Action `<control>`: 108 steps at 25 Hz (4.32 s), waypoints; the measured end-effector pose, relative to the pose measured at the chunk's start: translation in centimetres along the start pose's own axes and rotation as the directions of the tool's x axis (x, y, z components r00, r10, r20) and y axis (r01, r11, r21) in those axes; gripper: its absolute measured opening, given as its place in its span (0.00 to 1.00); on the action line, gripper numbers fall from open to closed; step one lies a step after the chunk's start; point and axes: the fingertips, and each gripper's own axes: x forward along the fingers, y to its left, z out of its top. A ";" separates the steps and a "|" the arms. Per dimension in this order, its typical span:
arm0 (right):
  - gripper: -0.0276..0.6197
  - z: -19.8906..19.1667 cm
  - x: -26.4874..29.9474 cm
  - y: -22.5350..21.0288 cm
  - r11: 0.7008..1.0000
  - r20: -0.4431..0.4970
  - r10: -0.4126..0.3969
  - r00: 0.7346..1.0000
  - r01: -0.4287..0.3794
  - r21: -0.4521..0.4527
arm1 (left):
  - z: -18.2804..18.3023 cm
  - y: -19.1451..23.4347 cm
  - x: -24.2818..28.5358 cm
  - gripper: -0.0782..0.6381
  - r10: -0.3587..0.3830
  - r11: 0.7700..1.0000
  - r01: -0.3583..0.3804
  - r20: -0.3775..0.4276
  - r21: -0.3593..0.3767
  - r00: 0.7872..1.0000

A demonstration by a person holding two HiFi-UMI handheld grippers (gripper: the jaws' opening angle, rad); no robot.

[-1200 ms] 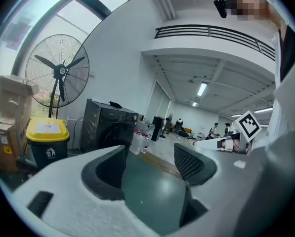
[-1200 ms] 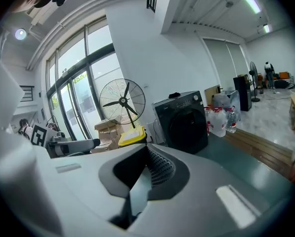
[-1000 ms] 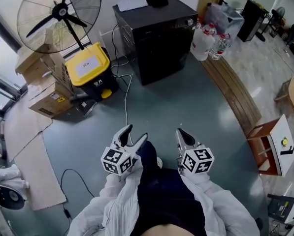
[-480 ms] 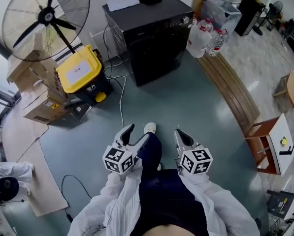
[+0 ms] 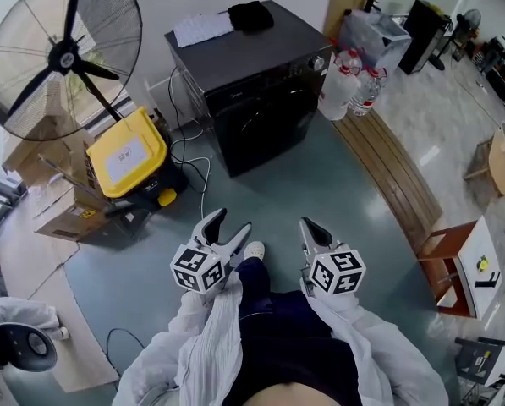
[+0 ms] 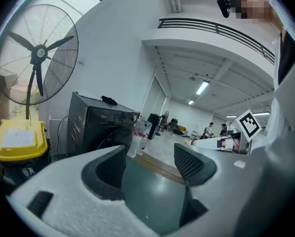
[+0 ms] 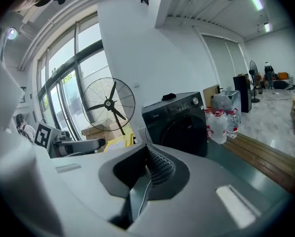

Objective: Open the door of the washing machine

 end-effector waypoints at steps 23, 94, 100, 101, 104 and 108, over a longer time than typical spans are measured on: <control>0.06 4.5 15.9 -7.4 0.999 -0.086 -0.054 0.995 0.054 0.003 | 2.4 13.5 12.6 0.52 -0.012 1.000 0.014 -0.112 0.018 0.994; 0.06 -3.0 30.2 -21.5 0.949 -0.237 -0.050 0.970 0.120 0.292 | -11.5 32.2 37.2 0.26 0.246 0.969 -0.228 -0.440 0.095 0.864; 0.06 -4.4 27.4 -20.6 0.936 -0.206 -0.100 0.973 0.162 0.313 | -13.3 27.9 37.1 0.24 0.160 0.987 -0.133 -0.451 0.092 0.878; 0.06 -4.7 26.8 -20.5 0.934 -0.202 -0.110 0.973 0.170 0.313 | -13.6 27.2 37.1 0.24 0.148 0.989 -0.117 -0.453 0.096 0.879; 0.06 -5.5 25.3 -20.2 0.931 -0.186 -0.137 0.973 0.191 0.312 | -14.4 25.5 37.1 0.23 0.126 0.990 -0.086 -0.448 0.108 0.885; 0.06 -6.7 23.2 -20.4 0.924 -0.176 -0.177 0.968 0.225 0.308 | -15.2 23.8 37.2 0.23 0.107 0.991 -0.061 -0.430 0.121 0.897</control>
